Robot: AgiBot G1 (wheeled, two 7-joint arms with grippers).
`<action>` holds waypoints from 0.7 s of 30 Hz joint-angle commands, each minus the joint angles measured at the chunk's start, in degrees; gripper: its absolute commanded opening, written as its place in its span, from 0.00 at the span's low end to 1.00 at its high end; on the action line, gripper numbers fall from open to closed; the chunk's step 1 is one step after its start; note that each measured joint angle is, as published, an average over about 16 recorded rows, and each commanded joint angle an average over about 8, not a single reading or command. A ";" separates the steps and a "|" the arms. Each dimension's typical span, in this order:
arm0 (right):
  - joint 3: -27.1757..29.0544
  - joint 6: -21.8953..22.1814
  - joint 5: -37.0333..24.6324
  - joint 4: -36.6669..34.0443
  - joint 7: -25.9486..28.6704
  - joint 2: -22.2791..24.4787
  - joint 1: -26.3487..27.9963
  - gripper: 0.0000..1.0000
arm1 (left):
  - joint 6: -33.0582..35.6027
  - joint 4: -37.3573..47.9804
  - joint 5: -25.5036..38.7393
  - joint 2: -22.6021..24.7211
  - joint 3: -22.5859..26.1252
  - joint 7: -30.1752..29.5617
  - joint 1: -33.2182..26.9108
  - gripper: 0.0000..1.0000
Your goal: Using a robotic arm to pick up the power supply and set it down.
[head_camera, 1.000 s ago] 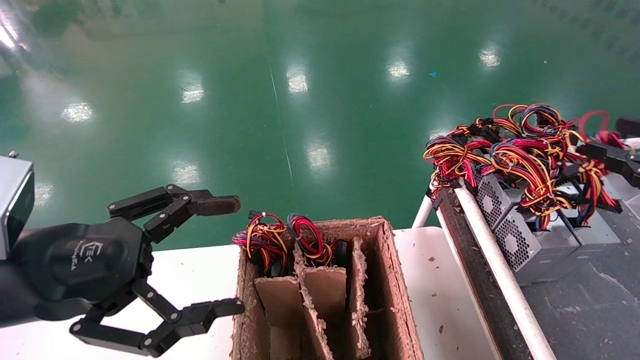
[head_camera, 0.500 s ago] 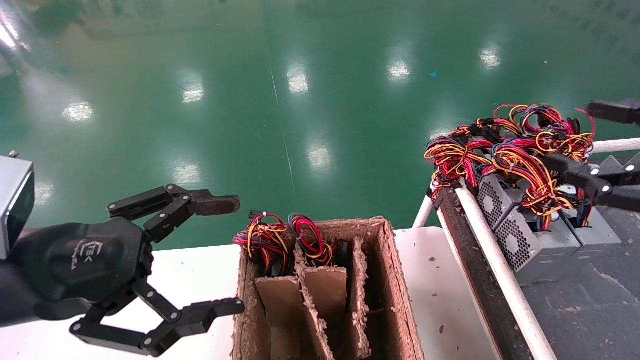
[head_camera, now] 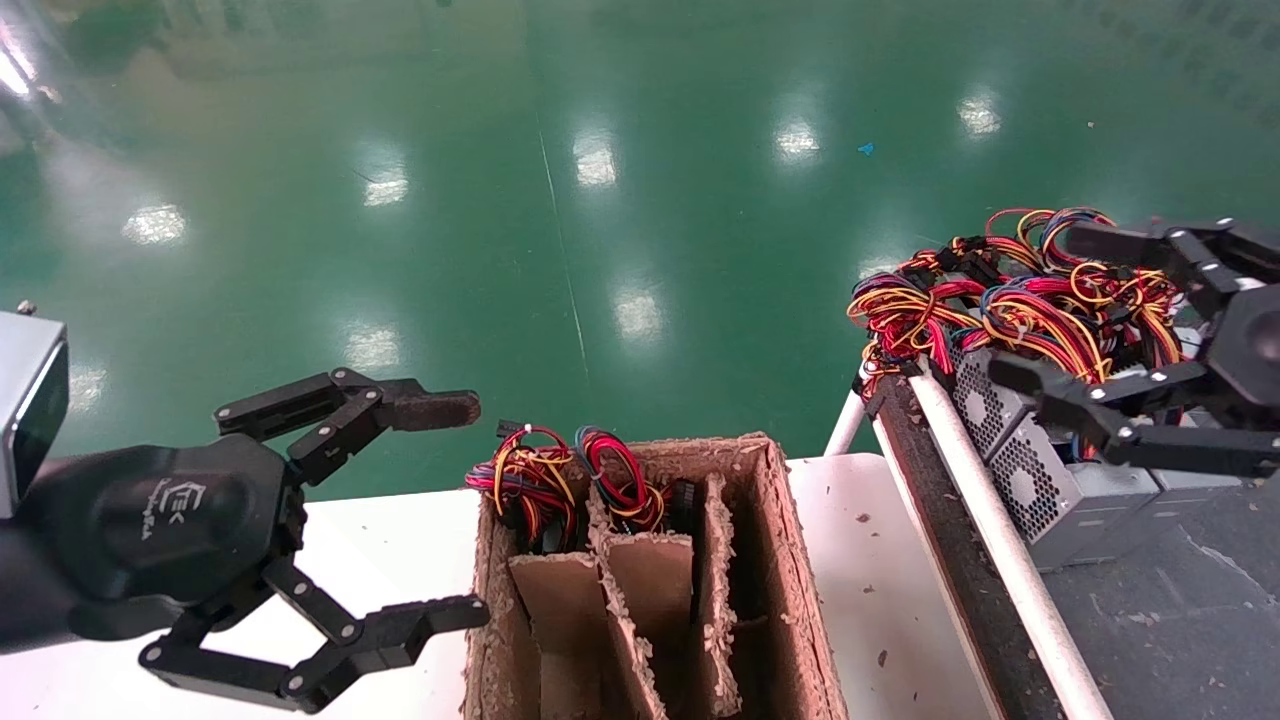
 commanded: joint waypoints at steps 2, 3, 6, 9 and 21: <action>1.20 -1.77 -1.05 0.09 1.00 -1.41 -0.29 1.00 | 0.00 0.00 0.00 0.00 0.00 0.00 0.00 1.00; 1.58 -2.34 -1.39 0.12 1.33 -1.87 -0.38 1.00 | 0.00 0.00 0.00 0.00 0.00 0.00 0.00 1.00; 2.77 -4.09 -2.44 0.21 2.32 -3.27 -0.67 1.00 | 0.00 0.00 0.00 0.00 0.00 0.00 0.00 1.00; 3.96 -5.85 -3.48 0.30 3.32 -4.67 -0.96 1.00 | 0.00 0.00 0.00 0.00 0.00 0.00 0.00 1.00; 8.72 -12.88 -7.66 0.65 7.31 -10.29 -2.10 1.00 | 0.00 0.00 0.00 0.00 0.00 0.00 0.00 1.00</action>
